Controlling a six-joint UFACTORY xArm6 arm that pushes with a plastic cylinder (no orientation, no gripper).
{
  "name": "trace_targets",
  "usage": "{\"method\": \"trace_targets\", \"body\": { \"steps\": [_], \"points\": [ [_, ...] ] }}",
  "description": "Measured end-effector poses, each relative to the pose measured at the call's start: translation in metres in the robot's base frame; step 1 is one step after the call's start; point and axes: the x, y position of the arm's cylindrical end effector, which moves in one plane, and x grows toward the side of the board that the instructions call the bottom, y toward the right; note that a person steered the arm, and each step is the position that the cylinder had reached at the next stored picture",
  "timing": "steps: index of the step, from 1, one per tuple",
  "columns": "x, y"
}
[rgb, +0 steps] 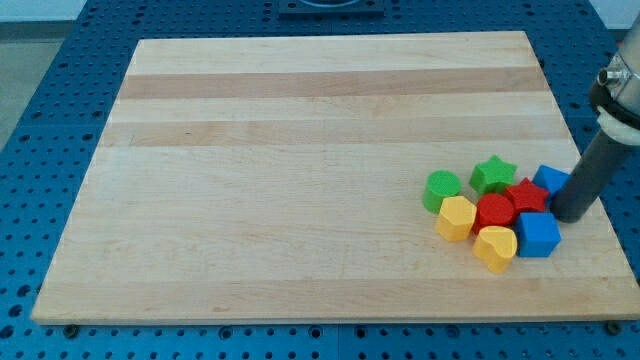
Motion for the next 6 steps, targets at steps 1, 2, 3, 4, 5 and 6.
{"method": "trace_targets", "body": {
  "steps": [1, 2, 3, 4, 5, 6],
  "points": [
    [-0.011, -0.003],
    [-0.026, -0.003],
    [-0.043, -0.006],
    [-0.055, -0.017],
    [-0.068, -0.037],
    [-0.086, -0.056]
  ]
}}
